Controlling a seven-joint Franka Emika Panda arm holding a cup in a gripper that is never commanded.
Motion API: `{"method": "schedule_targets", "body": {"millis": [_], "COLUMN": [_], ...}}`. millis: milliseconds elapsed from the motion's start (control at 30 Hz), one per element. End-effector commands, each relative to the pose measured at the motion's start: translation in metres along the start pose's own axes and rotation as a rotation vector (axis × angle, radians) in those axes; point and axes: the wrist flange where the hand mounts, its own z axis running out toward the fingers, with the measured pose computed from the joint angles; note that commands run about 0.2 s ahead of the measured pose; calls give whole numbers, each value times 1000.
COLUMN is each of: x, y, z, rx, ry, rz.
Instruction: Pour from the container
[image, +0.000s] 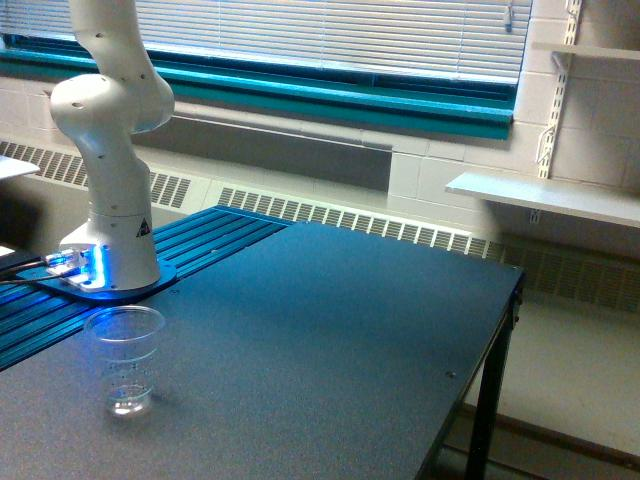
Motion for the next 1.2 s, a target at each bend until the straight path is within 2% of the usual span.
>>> {"method": "schedule_targets", "body": {"millis": [33,467,667,1067,1200], "x": [14,8,1,-21,-30], "y": [-7,-3,15,71,90], "z": [-29,-40,-42,-42,-46], "rx": [33,33,-4,-120,-146], "ry": [51,62,59,42,39], "rz": [4,-11,-2,15,27]}}
